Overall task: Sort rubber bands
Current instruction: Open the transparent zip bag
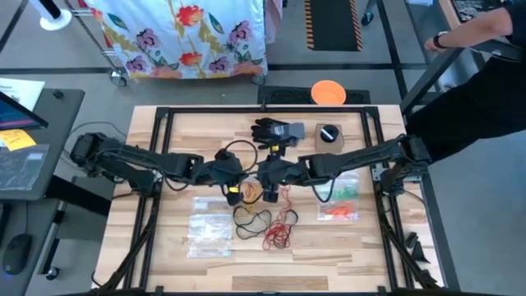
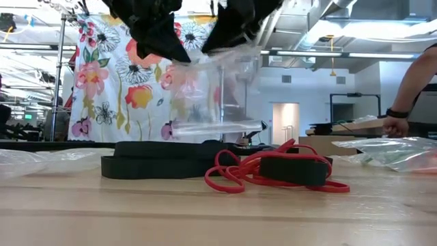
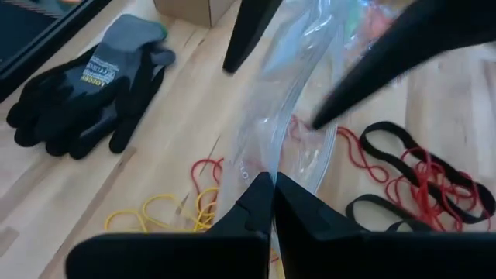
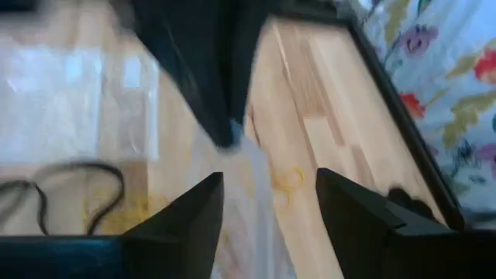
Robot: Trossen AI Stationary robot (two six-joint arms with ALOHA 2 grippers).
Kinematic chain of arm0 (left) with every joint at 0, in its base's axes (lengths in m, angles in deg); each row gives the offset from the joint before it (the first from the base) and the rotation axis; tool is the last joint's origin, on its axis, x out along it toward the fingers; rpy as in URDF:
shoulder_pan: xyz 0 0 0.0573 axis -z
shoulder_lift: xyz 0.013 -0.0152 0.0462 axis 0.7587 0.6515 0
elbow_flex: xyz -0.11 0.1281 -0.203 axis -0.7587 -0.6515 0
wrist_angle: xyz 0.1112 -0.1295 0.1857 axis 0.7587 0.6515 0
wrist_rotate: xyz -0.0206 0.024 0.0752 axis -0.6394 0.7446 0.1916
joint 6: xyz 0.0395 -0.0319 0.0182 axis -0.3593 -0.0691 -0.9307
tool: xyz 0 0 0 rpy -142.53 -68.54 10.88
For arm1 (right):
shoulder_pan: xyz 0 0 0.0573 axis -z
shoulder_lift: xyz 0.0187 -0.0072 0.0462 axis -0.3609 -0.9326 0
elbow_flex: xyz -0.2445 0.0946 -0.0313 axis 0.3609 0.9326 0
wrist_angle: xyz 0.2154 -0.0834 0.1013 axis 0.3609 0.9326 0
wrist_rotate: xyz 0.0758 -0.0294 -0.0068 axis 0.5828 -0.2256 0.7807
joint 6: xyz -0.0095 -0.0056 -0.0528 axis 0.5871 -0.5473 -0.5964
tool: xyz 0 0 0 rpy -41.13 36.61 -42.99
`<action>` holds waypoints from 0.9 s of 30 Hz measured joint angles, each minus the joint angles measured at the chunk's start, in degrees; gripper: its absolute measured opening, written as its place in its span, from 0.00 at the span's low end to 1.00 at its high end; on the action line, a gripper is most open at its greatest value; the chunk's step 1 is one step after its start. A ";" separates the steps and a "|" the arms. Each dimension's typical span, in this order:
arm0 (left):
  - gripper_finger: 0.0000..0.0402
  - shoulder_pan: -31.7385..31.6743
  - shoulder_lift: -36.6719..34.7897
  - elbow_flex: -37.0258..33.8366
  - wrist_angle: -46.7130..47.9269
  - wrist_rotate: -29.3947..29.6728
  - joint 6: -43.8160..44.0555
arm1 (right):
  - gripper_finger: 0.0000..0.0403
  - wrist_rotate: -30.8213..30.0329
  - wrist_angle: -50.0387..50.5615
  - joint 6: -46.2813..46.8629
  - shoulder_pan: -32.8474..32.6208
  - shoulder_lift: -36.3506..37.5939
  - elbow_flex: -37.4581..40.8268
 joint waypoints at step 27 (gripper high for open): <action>0.00 0.09 -0.02 0.23 2.30 0.31 1.39 | 0.03 -5.66 9.16 3.18 -0.31 0.11 -0.02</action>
